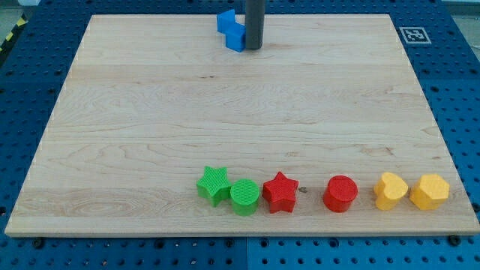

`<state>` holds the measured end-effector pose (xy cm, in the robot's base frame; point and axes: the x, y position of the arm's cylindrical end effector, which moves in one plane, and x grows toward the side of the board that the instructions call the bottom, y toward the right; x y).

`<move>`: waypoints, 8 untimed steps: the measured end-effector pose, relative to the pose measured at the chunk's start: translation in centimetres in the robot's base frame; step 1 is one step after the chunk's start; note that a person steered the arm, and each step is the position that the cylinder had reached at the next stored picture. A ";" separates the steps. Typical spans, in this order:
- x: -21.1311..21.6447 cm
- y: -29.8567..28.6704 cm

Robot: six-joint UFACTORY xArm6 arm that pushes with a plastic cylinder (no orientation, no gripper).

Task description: Slide the green circle up a bit

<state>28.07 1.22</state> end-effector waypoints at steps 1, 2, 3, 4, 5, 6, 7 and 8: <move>0.7 -0.3; 7.0 -0.7; 11.5 -6.2; 14.7 -15.0; 20.6 -20.1; 27.4 -18.7; 31.4 -10.8; 33.5 -3.6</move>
<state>61.54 -2.41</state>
